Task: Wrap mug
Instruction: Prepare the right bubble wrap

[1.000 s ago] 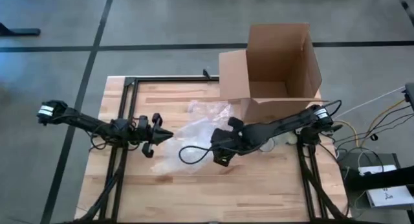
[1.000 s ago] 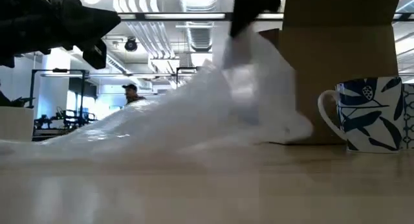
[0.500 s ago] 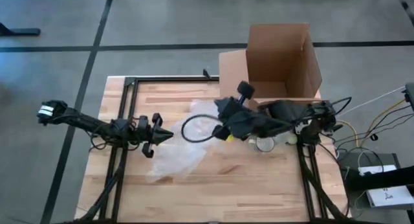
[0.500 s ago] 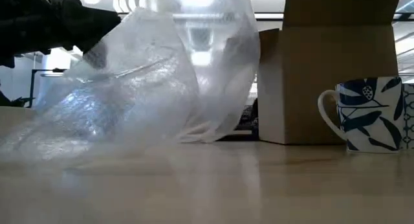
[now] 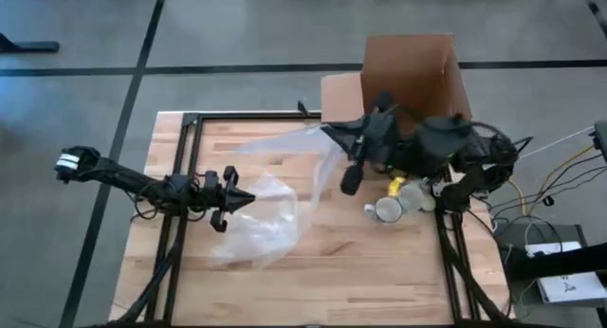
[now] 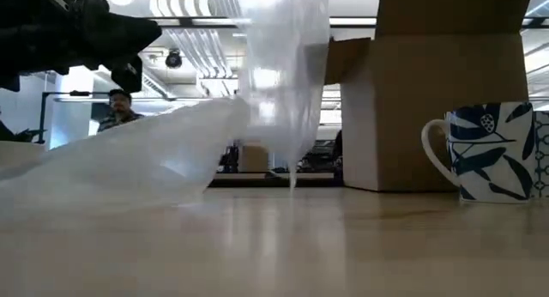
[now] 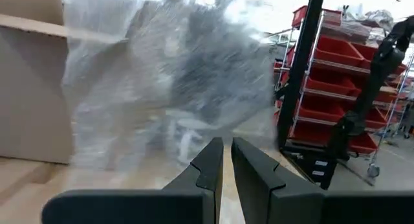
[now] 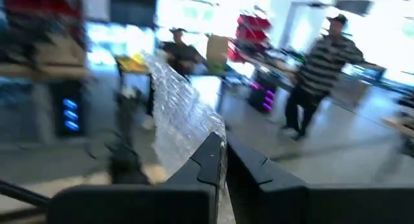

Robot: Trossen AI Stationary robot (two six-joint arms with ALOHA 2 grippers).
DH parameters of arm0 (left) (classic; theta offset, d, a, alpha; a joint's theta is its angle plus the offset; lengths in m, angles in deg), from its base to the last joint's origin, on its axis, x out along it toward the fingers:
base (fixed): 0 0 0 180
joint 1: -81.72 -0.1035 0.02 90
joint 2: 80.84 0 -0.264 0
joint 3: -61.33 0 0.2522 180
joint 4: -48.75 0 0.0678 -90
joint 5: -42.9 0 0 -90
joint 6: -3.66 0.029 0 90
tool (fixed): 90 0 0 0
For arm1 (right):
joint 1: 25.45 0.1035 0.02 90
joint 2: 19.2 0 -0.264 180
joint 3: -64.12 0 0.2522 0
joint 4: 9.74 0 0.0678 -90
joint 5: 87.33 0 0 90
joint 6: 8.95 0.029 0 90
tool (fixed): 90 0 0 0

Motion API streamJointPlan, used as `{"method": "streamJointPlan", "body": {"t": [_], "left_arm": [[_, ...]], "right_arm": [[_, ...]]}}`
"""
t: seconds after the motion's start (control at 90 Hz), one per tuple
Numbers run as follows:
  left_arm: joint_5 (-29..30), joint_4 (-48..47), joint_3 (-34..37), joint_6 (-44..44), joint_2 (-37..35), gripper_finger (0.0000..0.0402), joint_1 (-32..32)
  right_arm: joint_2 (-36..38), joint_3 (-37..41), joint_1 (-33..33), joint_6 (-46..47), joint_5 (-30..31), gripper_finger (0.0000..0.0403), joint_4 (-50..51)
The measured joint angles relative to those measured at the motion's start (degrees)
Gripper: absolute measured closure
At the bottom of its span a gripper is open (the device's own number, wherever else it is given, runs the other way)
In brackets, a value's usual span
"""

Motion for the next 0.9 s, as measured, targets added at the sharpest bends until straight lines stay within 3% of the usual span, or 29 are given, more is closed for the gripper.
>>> {"method": "streamJointPlan", "body": {"t": [0.211, 0.344, 0.744, 0.9], "left_arm": [[0.01, 4.07, 0.0, 1.15, 3.67, 0.0366, 0.0], [0.84, 12.0, 0.0, 3.37, 6.32, 0.0352, 0.0], [-0.57, 19.26, -0.18, 4.39, 12.92, 0.0284, 0.02], [-7.39, 19.65, -1.98, 4.49, 12.85, 0.0261, 0.02]], "right_arm": [[0.89, 0.0, 0.0, -0.02, -12.92, 0.0403, -10.0], [0.43, 0.0, 0.28, 4.54, -20.11, 0.0403, -11.72], [-5.74, 0.07, 4.4, 6.37, -21.75, 0.0403, -18.01], [-5.99, 0.07, 4.37, 6.96, -21.53, 0.0403, -21.1]]}}
